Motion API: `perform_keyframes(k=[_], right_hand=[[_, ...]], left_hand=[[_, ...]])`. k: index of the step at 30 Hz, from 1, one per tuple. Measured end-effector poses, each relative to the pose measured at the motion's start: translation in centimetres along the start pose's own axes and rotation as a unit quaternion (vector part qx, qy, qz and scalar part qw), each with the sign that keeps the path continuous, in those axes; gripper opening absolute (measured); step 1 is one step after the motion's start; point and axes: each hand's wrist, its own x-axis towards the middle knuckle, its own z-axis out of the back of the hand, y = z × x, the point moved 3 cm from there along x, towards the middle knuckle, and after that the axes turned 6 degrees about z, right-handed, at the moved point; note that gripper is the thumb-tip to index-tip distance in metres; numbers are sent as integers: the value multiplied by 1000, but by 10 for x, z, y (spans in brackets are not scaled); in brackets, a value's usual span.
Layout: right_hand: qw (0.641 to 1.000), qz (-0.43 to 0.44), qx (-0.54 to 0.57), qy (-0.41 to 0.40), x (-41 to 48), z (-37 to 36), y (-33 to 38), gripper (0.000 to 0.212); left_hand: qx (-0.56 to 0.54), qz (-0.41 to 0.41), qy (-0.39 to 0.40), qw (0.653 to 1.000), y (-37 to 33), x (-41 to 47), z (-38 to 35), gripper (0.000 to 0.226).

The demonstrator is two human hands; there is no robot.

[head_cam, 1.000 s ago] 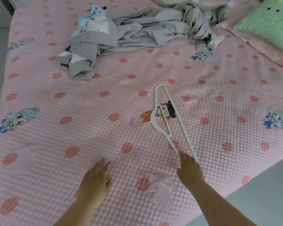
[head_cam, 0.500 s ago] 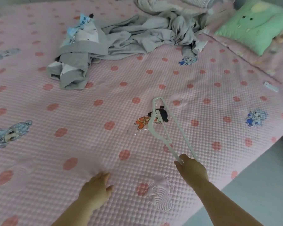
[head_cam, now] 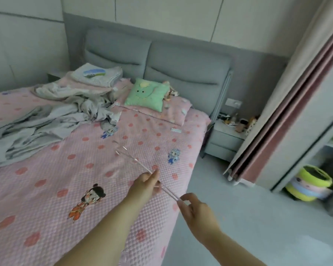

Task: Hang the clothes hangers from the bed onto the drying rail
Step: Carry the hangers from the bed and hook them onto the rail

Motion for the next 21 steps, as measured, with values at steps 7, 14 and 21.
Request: perform_keyframes(k=[7,14,21], right_hand=[[991,-14,30,-130,-102,97,-54,43],[917,-62,73,-388,-228,223,-130,29],[852,-135,-161,-480,-388,357,-201,51]], left_hand=[[59,-102,54,992,-87,-56,-152,12],[126,-205,184,953,-140,-150,-291,17],[280,-343,303,844,-163,-289,-426,20]])
